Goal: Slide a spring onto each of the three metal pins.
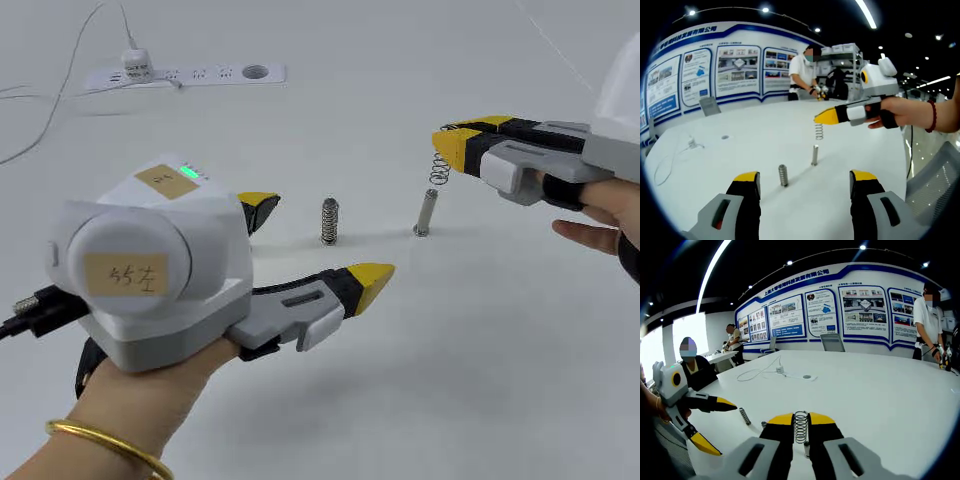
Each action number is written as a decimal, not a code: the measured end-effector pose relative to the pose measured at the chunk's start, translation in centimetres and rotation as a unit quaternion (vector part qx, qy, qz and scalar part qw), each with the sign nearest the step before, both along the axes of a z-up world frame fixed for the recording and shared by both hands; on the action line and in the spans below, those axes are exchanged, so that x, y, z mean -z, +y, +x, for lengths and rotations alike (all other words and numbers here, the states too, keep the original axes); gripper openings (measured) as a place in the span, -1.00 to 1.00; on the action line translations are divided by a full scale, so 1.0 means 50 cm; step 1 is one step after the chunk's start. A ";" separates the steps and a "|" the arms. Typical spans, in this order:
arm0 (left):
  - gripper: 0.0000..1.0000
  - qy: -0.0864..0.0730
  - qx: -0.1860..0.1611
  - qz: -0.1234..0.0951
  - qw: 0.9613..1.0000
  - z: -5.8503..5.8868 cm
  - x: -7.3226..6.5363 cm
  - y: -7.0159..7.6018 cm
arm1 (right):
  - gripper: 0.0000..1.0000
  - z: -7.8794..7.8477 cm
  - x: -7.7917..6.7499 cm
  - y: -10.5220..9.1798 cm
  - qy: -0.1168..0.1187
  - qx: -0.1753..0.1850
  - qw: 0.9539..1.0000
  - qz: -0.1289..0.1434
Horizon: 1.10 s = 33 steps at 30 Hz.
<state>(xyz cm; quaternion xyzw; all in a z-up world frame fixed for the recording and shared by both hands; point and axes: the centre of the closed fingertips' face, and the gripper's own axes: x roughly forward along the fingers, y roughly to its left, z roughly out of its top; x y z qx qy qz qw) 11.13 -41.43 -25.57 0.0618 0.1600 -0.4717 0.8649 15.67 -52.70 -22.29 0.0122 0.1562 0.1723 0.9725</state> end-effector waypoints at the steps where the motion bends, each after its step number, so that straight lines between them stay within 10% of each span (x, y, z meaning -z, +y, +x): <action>1: 0.50 0.000 -0.001 0.001 1.000 0.000 0.001 0.003 | -0.78 0.001 0.002 -0.001 0.000 0.000 1.000 -0.001; 33: 1.00 0.012 -0.066 0.005 0.998 0.018 0.031 0.094 | -0.77 0.007 0.060 -0.002 0.008 0.009 1.000 -0.011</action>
